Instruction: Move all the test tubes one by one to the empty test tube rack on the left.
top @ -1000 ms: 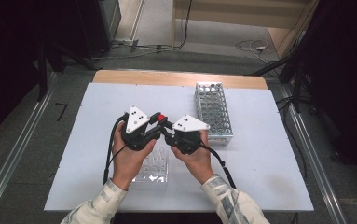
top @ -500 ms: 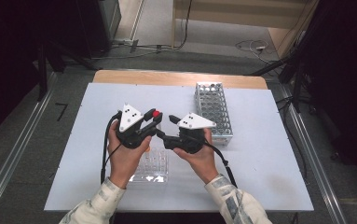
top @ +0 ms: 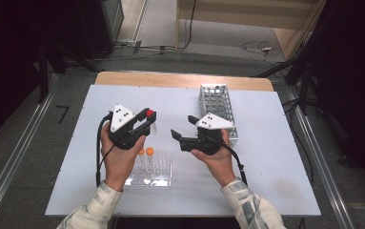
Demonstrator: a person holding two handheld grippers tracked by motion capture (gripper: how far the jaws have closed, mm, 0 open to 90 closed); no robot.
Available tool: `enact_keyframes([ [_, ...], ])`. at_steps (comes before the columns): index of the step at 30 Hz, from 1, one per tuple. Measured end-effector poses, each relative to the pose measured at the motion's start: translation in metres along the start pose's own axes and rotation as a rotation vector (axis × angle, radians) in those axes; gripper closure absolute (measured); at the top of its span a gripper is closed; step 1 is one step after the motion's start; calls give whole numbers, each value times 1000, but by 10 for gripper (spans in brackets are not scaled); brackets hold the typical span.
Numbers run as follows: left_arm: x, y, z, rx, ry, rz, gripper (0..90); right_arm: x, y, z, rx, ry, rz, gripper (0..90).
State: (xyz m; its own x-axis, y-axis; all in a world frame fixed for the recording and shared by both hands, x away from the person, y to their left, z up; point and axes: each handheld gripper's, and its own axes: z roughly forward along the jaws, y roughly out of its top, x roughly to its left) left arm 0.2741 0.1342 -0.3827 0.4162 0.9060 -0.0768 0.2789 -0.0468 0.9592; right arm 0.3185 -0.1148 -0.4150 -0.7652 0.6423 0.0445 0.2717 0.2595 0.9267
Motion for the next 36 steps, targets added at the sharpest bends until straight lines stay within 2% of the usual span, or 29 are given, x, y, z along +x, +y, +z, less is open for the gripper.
enact_keyframes([
  [7,11,-1,-14,-1,26,-14,712,-16,-5,-24,-6,-37,6,204],
  [19,19,-3,-36,1,67,-8,711,-38,-14,-60,-29,-95,19,204],
  [25,21,-4,-49,-13,91,-7,712,-42,-21,-70,-24,-120,7,204],
  [36,24,-8,-70,1,115,-12,712,-51,-26,-84,-35,-152,19,203],
])
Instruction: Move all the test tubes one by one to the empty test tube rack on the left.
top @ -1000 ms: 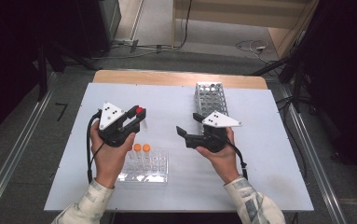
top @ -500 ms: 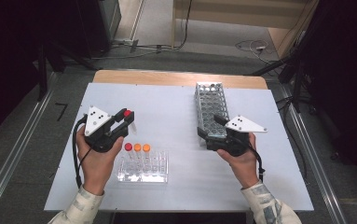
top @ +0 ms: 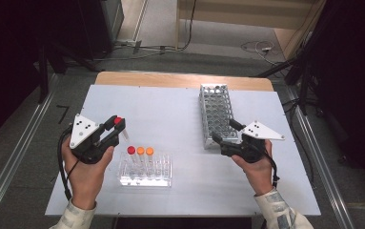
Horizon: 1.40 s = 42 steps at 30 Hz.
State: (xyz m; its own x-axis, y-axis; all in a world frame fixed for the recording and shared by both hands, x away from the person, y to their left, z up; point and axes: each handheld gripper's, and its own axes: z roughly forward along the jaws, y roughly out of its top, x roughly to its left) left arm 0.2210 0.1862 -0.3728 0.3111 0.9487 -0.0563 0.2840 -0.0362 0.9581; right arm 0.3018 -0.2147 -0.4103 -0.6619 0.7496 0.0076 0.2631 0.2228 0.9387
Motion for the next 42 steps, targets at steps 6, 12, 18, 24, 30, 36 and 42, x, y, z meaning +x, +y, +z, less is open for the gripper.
enact_keyframes([
  [6,1,-8,-9,19,6,4,712,-3,-2,-4,1,-11,3,204],
  [12,3,-14,-13,31,9,-3,711,-3,-5,-6,6,-22,-4,204],
  [18,-1,-17,-18,33,-21,-16,711,-6,-6,-7,8,-27,3,204],
  [24,-4,-22,-21,44,-27,-10,711,-3,-7,-7,12,-22,-2,204],
  [30,-4,-31,-19,56,-29,-12,711,-3,-7,-8,9,-22,-2,204],
  [36,-6,-41,-11,82,-34,-7,709,-3,-8,-6,16,-22,0,204],
  [42,-7,-45,-10,90,-38,-7,707,-4,-10,-6,21,-26,5,205],
])
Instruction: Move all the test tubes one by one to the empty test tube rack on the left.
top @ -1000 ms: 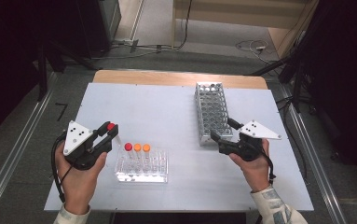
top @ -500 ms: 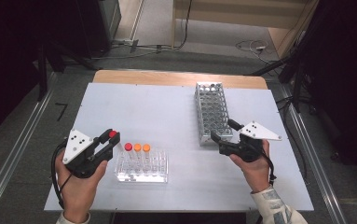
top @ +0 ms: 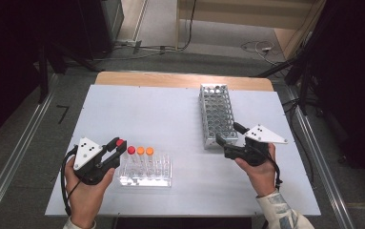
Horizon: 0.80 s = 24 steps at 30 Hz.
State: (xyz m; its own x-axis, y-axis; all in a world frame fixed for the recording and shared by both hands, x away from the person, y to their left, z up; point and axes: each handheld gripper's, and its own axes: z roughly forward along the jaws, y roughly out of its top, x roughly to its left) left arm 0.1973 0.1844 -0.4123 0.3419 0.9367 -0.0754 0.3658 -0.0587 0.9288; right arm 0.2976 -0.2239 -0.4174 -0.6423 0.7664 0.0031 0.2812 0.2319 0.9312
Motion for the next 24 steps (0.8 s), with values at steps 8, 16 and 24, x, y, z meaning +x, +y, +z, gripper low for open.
enact_keyframes([
  [8,-1,-3,2,10,-5,1,705,0,-1,1,8,-3,-1,205],
  [16,-3,-6,4,14,-15,9,661,0,-2,1,9,-3,3,206],
  [24,1,-4,1,-14,-27,-23,607,-1,-2,0,8,-3,3,206],
])
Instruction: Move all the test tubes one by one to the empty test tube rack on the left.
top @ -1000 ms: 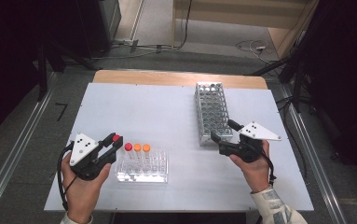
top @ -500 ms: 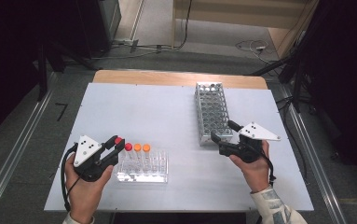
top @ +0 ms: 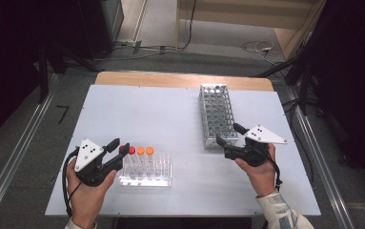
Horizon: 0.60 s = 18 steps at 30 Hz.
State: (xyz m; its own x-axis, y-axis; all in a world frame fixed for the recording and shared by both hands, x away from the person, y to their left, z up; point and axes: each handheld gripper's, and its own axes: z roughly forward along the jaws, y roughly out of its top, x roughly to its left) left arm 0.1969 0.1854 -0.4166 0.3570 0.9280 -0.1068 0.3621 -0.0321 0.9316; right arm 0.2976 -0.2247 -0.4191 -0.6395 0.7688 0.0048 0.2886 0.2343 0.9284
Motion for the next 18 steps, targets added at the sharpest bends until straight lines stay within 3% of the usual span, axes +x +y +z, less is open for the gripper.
enact_keyframes([
  [13,6,2,-1,-28,-24,-38,474,0,-2,1,4,1,-2,206],
  [18,9,3,-1,-39,-29,-61,385,0,-2,1,7,-1,-1,205],
])
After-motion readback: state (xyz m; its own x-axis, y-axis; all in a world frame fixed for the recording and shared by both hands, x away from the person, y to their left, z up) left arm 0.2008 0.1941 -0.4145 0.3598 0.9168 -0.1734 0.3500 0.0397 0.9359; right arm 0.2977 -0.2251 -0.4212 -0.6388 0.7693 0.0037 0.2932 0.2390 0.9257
